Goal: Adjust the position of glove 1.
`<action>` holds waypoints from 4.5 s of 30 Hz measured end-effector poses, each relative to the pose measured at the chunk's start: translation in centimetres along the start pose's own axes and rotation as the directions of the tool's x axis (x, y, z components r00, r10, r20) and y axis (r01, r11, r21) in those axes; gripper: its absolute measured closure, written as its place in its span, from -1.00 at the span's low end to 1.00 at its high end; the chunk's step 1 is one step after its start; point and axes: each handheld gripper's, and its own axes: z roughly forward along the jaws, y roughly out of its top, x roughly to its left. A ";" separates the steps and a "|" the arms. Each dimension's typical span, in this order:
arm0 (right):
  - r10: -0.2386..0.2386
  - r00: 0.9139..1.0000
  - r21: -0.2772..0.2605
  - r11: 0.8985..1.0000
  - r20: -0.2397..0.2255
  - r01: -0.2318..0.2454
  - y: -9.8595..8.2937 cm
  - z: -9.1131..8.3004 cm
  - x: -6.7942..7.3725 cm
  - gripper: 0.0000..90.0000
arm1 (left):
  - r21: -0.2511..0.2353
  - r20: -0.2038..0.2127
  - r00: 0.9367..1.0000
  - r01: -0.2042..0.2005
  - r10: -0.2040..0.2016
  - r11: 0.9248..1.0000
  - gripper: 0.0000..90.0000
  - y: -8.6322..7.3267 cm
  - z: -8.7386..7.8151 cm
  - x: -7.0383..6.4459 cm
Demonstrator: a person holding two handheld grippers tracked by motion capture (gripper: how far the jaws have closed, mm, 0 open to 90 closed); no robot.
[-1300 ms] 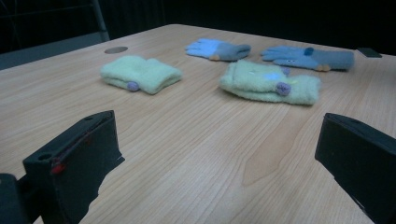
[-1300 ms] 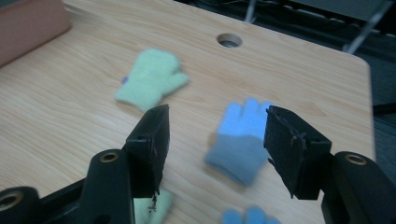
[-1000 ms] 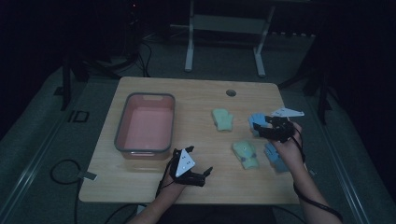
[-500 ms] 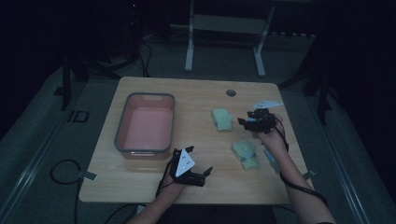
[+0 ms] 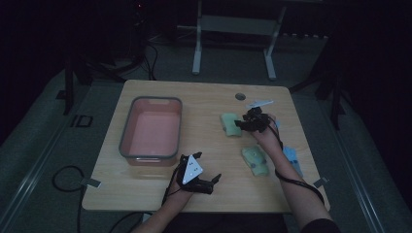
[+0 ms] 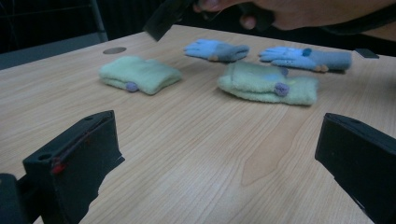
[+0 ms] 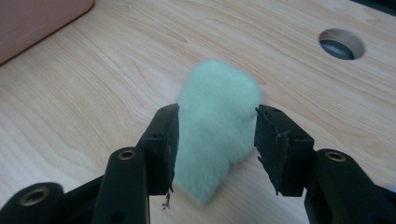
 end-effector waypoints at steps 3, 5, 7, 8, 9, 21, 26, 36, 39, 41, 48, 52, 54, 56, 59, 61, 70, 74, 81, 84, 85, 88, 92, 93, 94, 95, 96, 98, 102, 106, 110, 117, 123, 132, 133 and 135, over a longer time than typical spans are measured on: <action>0.004 1.000 0.011 1.000 -0.029 -0.004 0.3 1.1 0.0 0.13 | 0.000 0.001 1.000 0.000 0.000 1.000 -1.00 0.0 0.0 0.0; -0.006 0.999 0.006 1.000 -0.048 0.006 0.5 1.7 0.1 0.14 | -0.001 0.002 1.000 0.003 -0.002 1.000 -1.00 0.0 0.0 0.0; -0.016 0.999 0.013 1.000 -0.047 0.017 0.7 2.3 0.2 0.18 | -0.002 0.002 1.000 0.002 -0.002 1.000 -1.00 0.0 0.0 0.0; -0.018 0.999 0.017 1.000 -0.043 0.019 0.8 2.7 0.2 0.20 | -0.001 0.003 1.000 0.002 -0.002 1.000 -1.00 0.0 0.0 0.0; -0.018 0.999 0.025 1.000 -0.040 0.019 0.9 3.0 0.1 0.20 | -0.001 0.005 1.000 0.002 -0.002 1.000 -1.00 0.0 0.0 0.0; -0.057 0.998 0.067 0.996 0.000 0.057 0.9 5.5 -0.7 0.20 | -0.003 0.007 1.000 -0.003 0.003 1.000 -1.00 0.0 0.0 0.0; -0.094 0.996 0.101 0.991 0.012 0.092 0.3 6.5 -0.5 0.29 | -0.004 0.006 1.000 0.001 -0.001 1.000 -1.00 0.0 0.0 0.0; -0.002 1.000 0.116 0.993 0.017 0.000 0.7 6.5 0.0 0.89 | -0.004 0.004 1.000 0.002 -0.002 1.000 -1.00 0.0 -0.1 0.0; 0.027 0.999 0.108 0.994 0.021 -0.029 0.9 5.8 0.2 0.91 | -0.005 0.003 1.000 0.005 -0.005 1.000 -1.00 0.0 0.0 0.0; 0.028 0.999 0.103 0.994 0.030 -0.031 1.1 5.2 0.6 0.91 | -0.005 0.003 1.000 0.006 -0.006 1.000 -1.00 0.0 0.0 0.0; 0.057 0.998 0.050 0.997 0.018 -0.058 2.0 1.7 2.2 0.91 | -0.002 0.001 1.000 0.008 -0.008 1.000 -1.00 0.0 0.0 0.0; 0.062 0.998 0.023 0.998 0.022 -0.063 2.4 -0.4 3.4 0.91 | -0.003 -0.004 1.000 0.007 -0.007 1.000 -1.00 0.0 0.0 0.0; 0.068 0.998 0.013 0.998 0.017 -0.068 2.4 -1.6 4.1 0.91 | -0.003 -0.004 1.000 0.005 -0.005 1.000 -1.00 0.0 0.0 0.0; 0.070 0.997 0.007 0.998 0.015 -0.070 2.5 -2.1 4.5 0.91 | -0.002 -0.006 1.000 0.001 -0.001 1.000 -1.00 0.0 0.0 0.0; 0.065 0.998 -0.014 0.998 0.026 -0.065 2.6 -3.9 5.9 0.91 | 0.000 -0.008 1.000 -0.002 0.002 1.000 -1.00 0.0 0.0 -0.1; 0.075 0.997 -0.024 0.997 0.029 -0.074 2.6 -4.9 6.8 0.91 | 0.000 -0.009 1.000 -0.002 0.002 1.000 -1.00 0.0 0.0 -0.1; 0.072 0.996 -0.068 0.995 0.044 -0.069 1.0 -7.8 10.6 0.91 | -0.001 -0.009 1.000 -0.010 0.010 1.000 -1.00 0.0 0.0 -0.2; 0.073 0.997 -0.054 0.996 0.041 -0.070 -0.6 -7.5 11.8 0.91 | -0.001 -0.009 1.000 -0.014 0.014 1.000 -1.00 0.0 0.0 -0.2; 0.091 0.995 -0.015 0.996 0.044 -0.091 -3.2 -5.4 13.0 0.91 | -0.001 -0.009 1.000 -0.013 0.013 1.000 -1.00 0.0 0.0 -0.2; 0.116 0.993 -0.002 0.993 0.037 -0.116 -3.9 -4.4 13.0 0.91 | 0.000 -0.009 1.000 -0.012 0.012 1.000 -1.00 0.0 0.0 -0.2; 0.116 0.993 -0.002 0.993 0.037 -0.116 -3.9 -4.4 13.0 0.91 | 0.000 -0.009 1.000 -0.012 0.012 1.000 -1.00 0.0 0.0 -0.2; 0.121 0.992 0.015 0.993 0.040 -0.121 -4.4 -3.2 13.4 0.91 | 0.000 -0.008 1.000 -0.013 0.013 1.000 -1.00 0.0 0.0 -0.2; 0.124 0.991 0.032 0.992 0.044 -0.125 -4.9 -1.9 13.6 0.90 | -0.001 -0.006 1.000 -0.012 0.012 1.000 -1.00 0.0 0.0 -0.2; 0.125 0.991 0.039 0.991 0.038 -0.127 -5.0 -1.6 13.7 0.89 | -0.001 -0.007 1.000 -0.011 0.011 1.000 -1.00 0.0 0.0 -0.2; 0.127 0.991 0.047 0.991 0.040 -0.128 -5.1 -1.3 13.7 0.89 | -0.001 -0.006 1.000 -0.011 0.011 1.000 -1.00 0.0 0.0 -0.2; 0.113 0.992 0.055 0.992 0.049 -0.116 -5.3 -1.0 13.7 0.87 | -0.001 -0.006 1.000 -0.011 0.011 1.000 -1.00 0.0 0.0 -0.2; 0.111 0.993 0.058 0.992 0.048 -0.113 -5.4 -0.7 13.7 0.85 | -0.001 -0.006 1.000 -0.011 0.011 1.000 -1.00 0.0 0.0 -0.2; 0.106 0.993 0.066 0.992 0.056 -0.110 -5.8 -0.2 13.6 0.75 | -0.001 -0.005 1.000 -0.012 0.012 1.000 -1.00 0.0 0.0 -0.2; 0.082 0.995 0.065 0.994 0.048 -0.085 -5.9 0.1 13.5 0.56 | -0.001 -0.004 1.000 -0.010 0.010 1.000 -1.00 0.0 0.0 -0.2; 0.072 0.997 0.067 0.995 0.026 -0.073 -5.8 0.0 13.3 0.43 | 0.000 -0.004 1.000 -0.012 0.012 1.000 -1.00 0.0 0.0 -0.2; 0.049 0.998 0.052 0.998 -0.028 -0.048 -5.5 -0.8 12.6 0.33 | -0.001 -0.004 1.000 -0.010 0.010 1.000 -1.00 0.0 0.0 -0.2; 0.006 0.999 0.012 1.000 -0.054 -0.006 -5.1 -3.1 10.5 0.34 | 0.000 -0.004 1.000 -0.011 0.011 1.000 -1.00 0.0 0.0 -0.2; -0.043 0.997 -0.014 0.999 -0.062 0.042 -5.7 -5.0 8.4 0.39 | 0.000 -0.004 1.000 -0.010 0.010 1.000 -1.00 0.0 0.0 -0.2; -0.073 0.996 0.009 0.997 -0.047 0.073 -7.7 -7.0 5.0 0.48 | -0.001 -0.003 1.000 -0.008 0.008 1.000 -1.00 0.0 0.0 -0.2; -0.069 0.997 0.010 0.998 -0.037 0.070 -8.0 -7.3 4.5 0.50 | -0.001 -0.004 1.000 -0.007 0.007 1.000 -1.00 0.0 0.0 -0.2; -0.072 0.997 0.016 0.997 -0.030 0.072 -8.8 -7.8 3.4 0.50 | -0.003 -0.004 1.000 -0.006 0.006 1.000 -1.00 0.0 0.0 -0.2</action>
